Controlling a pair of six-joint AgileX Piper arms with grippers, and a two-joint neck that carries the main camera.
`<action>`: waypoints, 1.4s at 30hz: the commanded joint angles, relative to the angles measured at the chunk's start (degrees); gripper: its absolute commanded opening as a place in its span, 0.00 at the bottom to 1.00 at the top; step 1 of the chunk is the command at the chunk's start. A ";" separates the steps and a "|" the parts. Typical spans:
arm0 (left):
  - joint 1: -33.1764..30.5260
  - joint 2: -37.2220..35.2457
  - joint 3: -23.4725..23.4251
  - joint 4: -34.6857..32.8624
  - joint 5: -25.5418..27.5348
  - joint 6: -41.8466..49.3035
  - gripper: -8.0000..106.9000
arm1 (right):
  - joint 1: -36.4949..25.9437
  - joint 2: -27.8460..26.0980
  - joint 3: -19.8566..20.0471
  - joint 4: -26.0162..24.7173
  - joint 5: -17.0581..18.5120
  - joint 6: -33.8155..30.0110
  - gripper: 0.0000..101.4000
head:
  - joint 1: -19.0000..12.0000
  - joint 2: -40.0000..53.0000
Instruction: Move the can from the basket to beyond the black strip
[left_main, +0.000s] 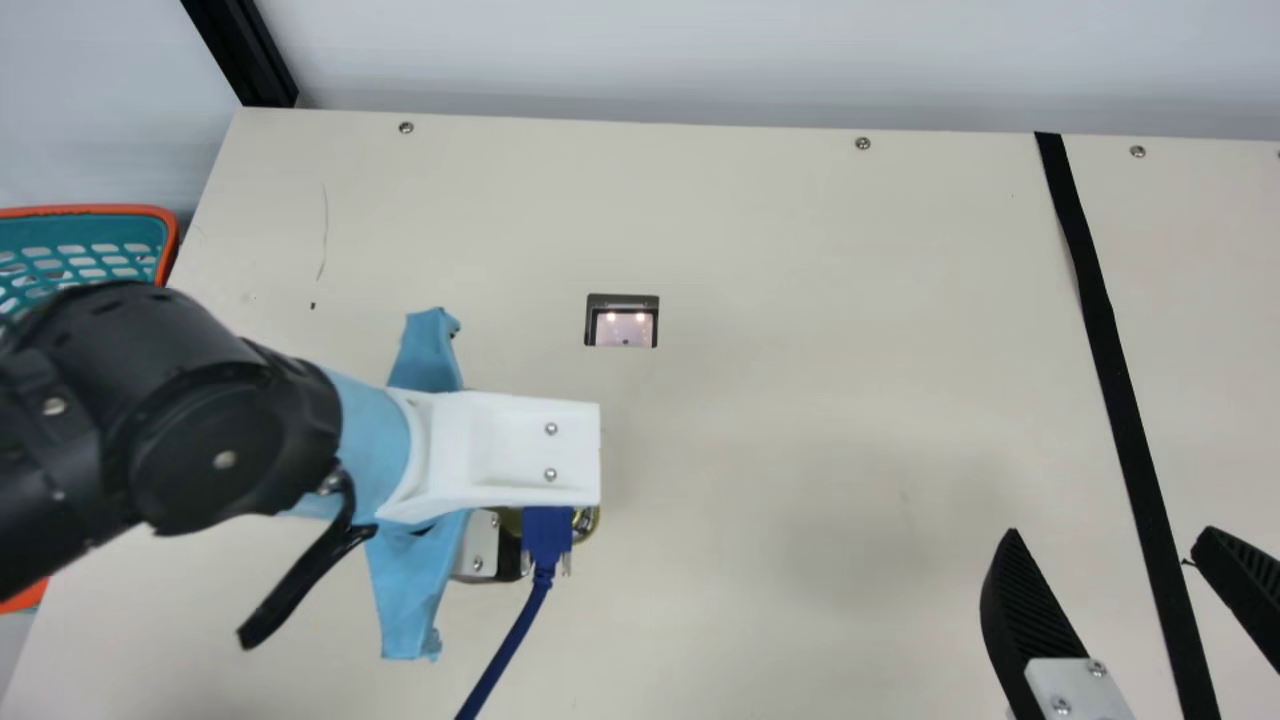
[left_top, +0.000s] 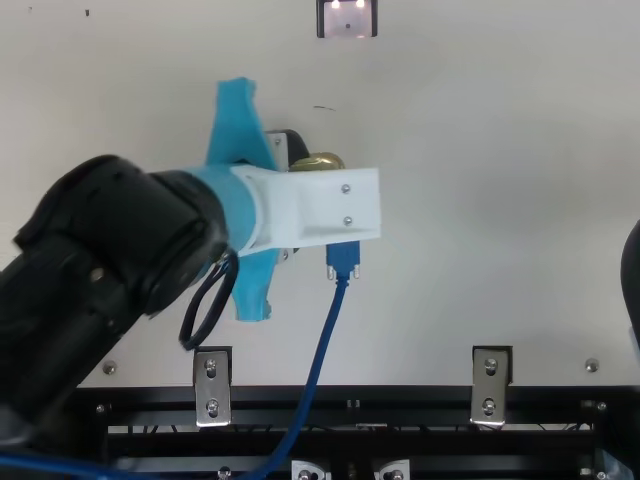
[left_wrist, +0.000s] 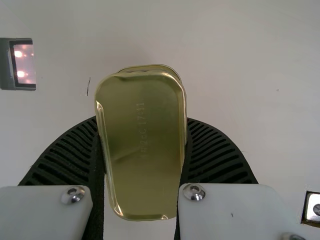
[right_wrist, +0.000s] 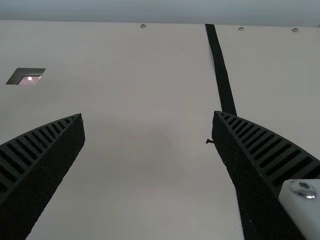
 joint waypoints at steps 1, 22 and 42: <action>-0.29 1.14 -0.01 -0.27 -0.70 1.60 0.16 | 0.00 0.00 0.00 0.00 0.00 0.00 1.00 | -0.29 -0.18; -2.12 3.41 -0.09 -0.40 -3.39 1.47 0.85 | 0.00 0.00 0.00 0.00 0.00 0.00 1.00 | -0.29 -0.18; 14.07 -29.03 17.34 8.75 -14.83 -27.25 0.85 | 0.06 -0.03 -0.01 -0.09 0.03 0.10 1.00 | -0.29 -0.18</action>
